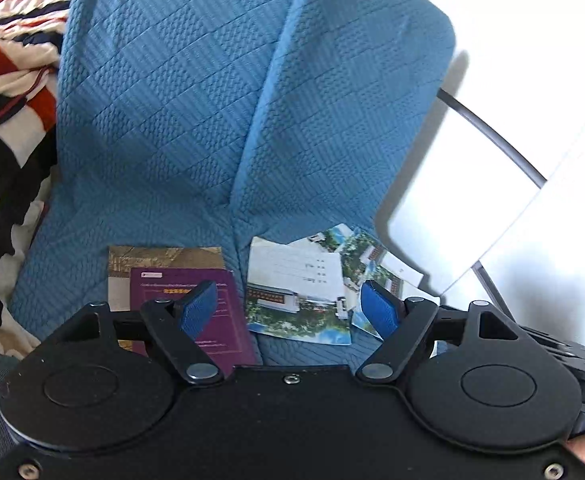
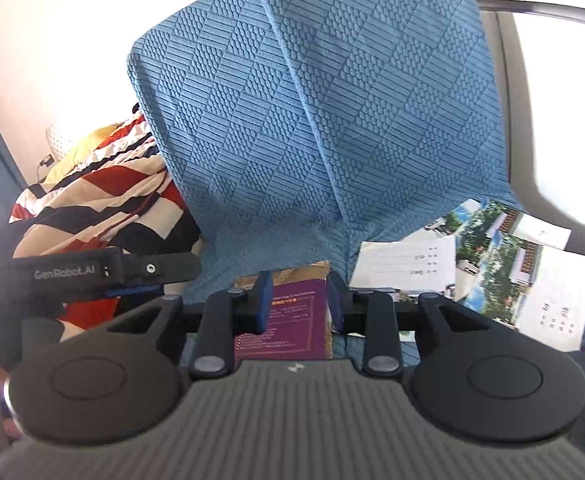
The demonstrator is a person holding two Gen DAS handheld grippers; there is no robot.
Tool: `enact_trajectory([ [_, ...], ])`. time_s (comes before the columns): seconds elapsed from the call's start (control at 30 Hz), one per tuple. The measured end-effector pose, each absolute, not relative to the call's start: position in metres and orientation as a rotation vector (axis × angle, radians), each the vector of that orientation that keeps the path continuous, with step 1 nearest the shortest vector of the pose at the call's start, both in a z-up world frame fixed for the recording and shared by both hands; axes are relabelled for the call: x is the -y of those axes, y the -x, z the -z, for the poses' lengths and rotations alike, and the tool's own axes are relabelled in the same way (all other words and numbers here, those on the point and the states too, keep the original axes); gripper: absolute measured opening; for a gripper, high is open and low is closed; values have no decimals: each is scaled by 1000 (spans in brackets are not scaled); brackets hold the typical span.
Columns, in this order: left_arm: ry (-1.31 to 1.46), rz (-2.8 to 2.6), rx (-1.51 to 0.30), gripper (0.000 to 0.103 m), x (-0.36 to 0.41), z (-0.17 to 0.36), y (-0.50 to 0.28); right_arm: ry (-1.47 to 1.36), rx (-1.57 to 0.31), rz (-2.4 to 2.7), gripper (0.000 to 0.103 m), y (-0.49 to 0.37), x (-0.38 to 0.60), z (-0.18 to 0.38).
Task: Organize objects
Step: 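Withdraw both tools upward from the book stack, then move the left tool toward the photo booklets on the seat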
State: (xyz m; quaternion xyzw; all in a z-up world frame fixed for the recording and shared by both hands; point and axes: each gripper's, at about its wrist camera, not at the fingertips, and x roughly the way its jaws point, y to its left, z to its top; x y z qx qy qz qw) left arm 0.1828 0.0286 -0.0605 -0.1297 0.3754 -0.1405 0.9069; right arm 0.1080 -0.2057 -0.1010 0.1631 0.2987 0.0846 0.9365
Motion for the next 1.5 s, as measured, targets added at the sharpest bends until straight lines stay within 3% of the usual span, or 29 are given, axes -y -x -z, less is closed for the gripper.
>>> enact_trajectory([
  [0.57,239,332,-797,78,-5,61,-152,-353,-649,-68,33,-66,222,113],
  [1.5,214,417,-855,79,54,74,-164,-355,-661,31,34,-56,258,127],
])
